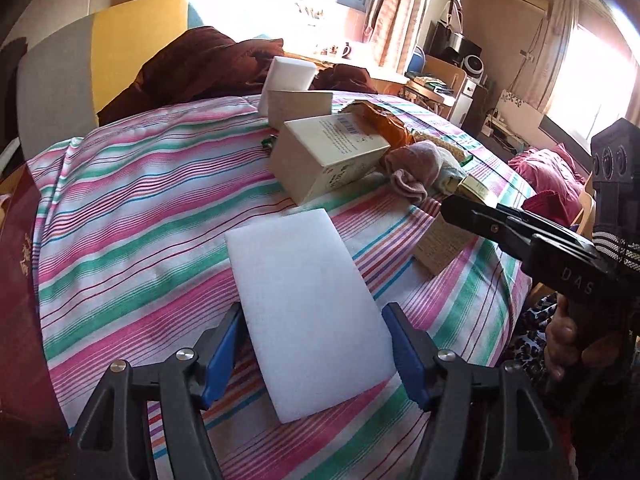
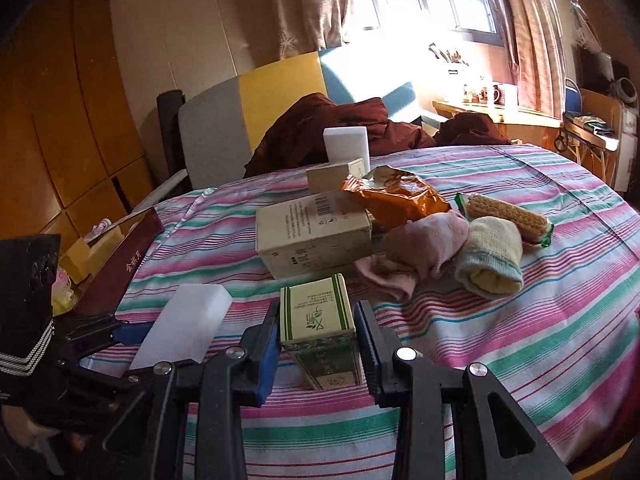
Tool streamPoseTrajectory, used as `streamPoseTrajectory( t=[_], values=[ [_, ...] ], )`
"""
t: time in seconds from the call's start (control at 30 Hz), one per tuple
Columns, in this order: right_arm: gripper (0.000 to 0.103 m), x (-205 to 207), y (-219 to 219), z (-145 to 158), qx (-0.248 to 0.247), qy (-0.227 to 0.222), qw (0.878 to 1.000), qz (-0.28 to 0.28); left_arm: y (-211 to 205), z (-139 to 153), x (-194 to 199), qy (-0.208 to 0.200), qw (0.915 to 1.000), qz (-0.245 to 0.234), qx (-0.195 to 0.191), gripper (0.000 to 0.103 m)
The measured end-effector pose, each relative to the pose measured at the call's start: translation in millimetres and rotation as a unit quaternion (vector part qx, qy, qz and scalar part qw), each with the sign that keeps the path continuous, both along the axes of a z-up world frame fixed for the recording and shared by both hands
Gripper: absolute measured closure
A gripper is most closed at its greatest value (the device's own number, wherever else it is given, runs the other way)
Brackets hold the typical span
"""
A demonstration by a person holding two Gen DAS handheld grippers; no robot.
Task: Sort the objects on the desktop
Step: 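Carry the white block and green box toward the gold tray with both grippers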
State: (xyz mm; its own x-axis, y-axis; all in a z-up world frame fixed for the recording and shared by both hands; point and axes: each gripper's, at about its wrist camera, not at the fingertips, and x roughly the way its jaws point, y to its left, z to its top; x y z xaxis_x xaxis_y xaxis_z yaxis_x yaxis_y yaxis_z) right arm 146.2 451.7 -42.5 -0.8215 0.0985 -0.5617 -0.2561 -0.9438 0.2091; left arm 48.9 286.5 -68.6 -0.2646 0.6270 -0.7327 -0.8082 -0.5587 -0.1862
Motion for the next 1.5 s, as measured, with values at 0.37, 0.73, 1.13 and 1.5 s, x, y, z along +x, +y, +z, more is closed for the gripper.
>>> streamPoseTrajectory(
  t=[0.37,0.73,1.13,1.5],
  values=[
    [0.067,-21,-47,11,0.011,-0.002,0.998,0.065,-54,30,14,0.049,0.9979,0.028,0.031,0.033],
    [0.067,-61,-109,28,0.028,0.007,0.988,0.155,-137,56,-10,0.059,0.9895,0.115,0.065,0.033],
    [0.067,-121,-196,67,0.013,0.053,0.957,0.286,-231,63,-57,0.070,0.9663,0.238,0.070,0.033],
    [0.065,-180,-243,30,0.054,-0.012,0.945,0.322,-269,46,-78,0.044,0.9563,0.279,0.076,0.033]
  ],
)
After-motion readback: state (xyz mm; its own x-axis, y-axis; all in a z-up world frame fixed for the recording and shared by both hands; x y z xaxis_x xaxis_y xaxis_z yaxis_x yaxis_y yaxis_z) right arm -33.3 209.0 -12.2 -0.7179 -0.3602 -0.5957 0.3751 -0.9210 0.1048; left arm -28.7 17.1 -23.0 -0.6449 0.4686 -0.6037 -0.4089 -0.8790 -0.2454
